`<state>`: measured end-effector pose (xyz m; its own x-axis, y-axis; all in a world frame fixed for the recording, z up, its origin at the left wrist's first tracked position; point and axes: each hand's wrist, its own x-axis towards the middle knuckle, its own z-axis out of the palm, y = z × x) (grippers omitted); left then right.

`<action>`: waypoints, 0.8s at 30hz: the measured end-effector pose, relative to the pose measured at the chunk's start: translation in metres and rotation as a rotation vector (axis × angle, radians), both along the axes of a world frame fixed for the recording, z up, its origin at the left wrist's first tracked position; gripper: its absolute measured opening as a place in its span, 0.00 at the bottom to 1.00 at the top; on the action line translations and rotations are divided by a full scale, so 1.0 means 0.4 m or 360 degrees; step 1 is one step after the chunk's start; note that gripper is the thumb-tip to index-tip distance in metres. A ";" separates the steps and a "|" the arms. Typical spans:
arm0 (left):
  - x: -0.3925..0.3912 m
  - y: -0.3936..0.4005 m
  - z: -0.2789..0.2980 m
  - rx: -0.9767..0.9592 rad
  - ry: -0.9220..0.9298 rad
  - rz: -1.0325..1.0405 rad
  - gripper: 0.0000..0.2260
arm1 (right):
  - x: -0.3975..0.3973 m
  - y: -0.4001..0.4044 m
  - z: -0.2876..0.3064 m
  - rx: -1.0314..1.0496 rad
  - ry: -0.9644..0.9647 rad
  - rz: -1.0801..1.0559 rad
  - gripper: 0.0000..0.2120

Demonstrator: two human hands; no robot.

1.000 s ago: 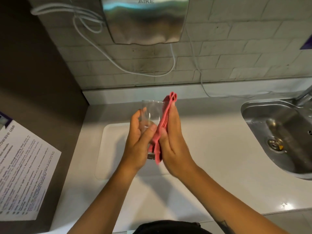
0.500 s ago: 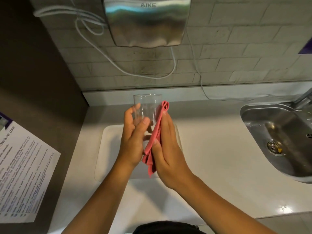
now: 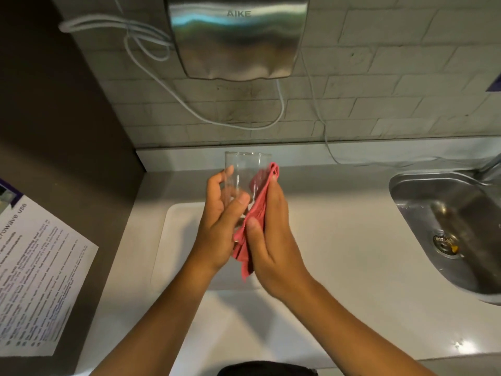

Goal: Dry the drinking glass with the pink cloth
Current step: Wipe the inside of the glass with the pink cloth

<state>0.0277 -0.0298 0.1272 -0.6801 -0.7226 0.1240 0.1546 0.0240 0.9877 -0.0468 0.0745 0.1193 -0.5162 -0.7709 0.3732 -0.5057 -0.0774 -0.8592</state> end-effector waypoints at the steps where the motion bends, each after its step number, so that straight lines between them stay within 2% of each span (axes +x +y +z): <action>1: -0.003 0.005 0.000 -0.0017 -0.0009 -0.0024 0.19 | -0.021 -0.010 0.018 -0.0047 -0.0097 -0.0007 0.31; 4: -0.014 0.020 0.010 0.0035 0.0011 -0.0080 0.17 | -0.081 -0.040 0.070 -0.0039 -0.0206 -0.0108 0.31; 10: -0.026 -0.007 0.032 0.0094 0.0066 0.0036 0.21 | -0.004 -0.002 0.012 0.0008 0.0024 -0.0054 0.33; 14: -0.025 0.002 0.028 0.0057 0.0019 -0.0038 0.20 | -0.052 -0.019 0.034 -0.0045 -0.0092 -0.0052 0.30; 18: -0.026 0.023 0.019 0.0102 -0.0007 -0.0058 0.23 | -0.119 -0.049 0.096 -0.0041 -0.0167 -0.0115 0.31; 24: -0.031 0.001 0.039 0.0061 -0.0021 0.0034 0.18 | -0.026 -0.001 0.017 -0.0064 -0.0176 0.0035 0.29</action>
